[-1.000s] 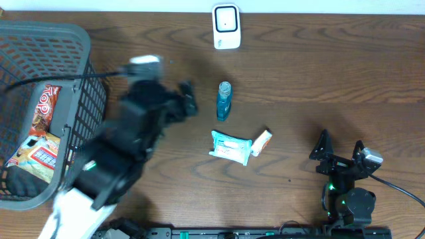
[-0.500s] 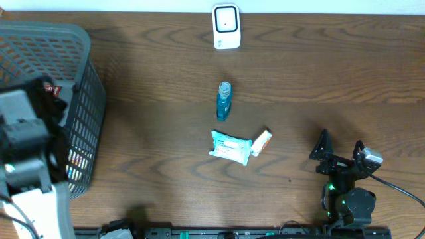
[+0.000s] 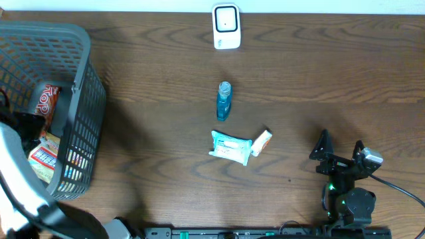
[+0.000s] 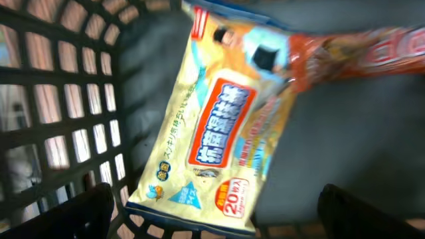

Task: Scan the item barcode
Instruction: 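Reach into the basket and grasp the yellow snack bag with the left gripper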

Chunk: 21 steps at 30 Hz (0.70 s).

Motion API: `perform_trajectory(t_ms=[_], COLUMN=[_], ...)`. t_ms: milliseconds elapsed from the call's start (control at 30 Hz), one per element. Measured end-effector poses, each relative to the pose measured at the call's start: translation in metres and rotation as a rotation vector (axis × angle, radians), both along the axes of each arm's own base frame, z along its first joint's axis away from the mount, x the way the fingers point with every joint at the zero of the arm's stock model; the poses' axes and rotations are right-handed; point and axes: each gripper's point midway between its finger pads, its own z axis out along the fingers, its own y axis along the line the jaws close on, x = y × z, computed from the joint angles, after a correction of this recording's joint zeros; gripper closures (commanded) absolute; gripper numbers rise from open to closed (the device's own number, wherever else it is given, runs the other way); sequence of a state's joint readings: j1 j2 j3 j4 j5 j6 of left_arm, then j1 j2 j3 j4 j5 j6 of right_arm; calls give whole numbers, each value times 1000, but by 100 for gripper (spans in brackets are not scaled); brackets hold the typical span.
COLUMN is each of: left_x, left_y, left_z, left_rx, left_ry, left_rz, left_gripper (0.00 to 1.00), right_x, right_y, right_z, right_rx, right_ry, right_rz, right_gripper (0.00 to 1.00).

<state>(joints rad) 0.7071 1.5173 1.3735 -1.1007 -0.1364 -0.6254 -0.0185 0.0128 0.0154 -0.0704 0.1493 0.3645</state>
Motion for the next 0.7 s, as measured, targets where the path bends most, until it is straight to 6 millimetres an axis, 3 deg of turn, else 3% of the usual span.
perform_trajectory(t_ms=[100, 433, 667, 700], left_x=[-6, -40, -26, -24], left_y=[4, 22, 21, 21], left_z=[-29, -96, -128, -129], left_rx=[-72, -198, -196, -190], left_ry=[69, 201, 125, 106], left_rz=[27, 111, 40, 32], left_gripper=[2, 2, 1, 5], right_x=[0, 0, 0, 0], right_y=[0, 0, 0, 0], right_z=[0, 0, 0, 0], right_rx=[0, 0, 0, 0], right_ry=[0, 0, 0, 0], right_rz=[0, 0, 0, 0], right_gripper=[1, 1, 1, 1])
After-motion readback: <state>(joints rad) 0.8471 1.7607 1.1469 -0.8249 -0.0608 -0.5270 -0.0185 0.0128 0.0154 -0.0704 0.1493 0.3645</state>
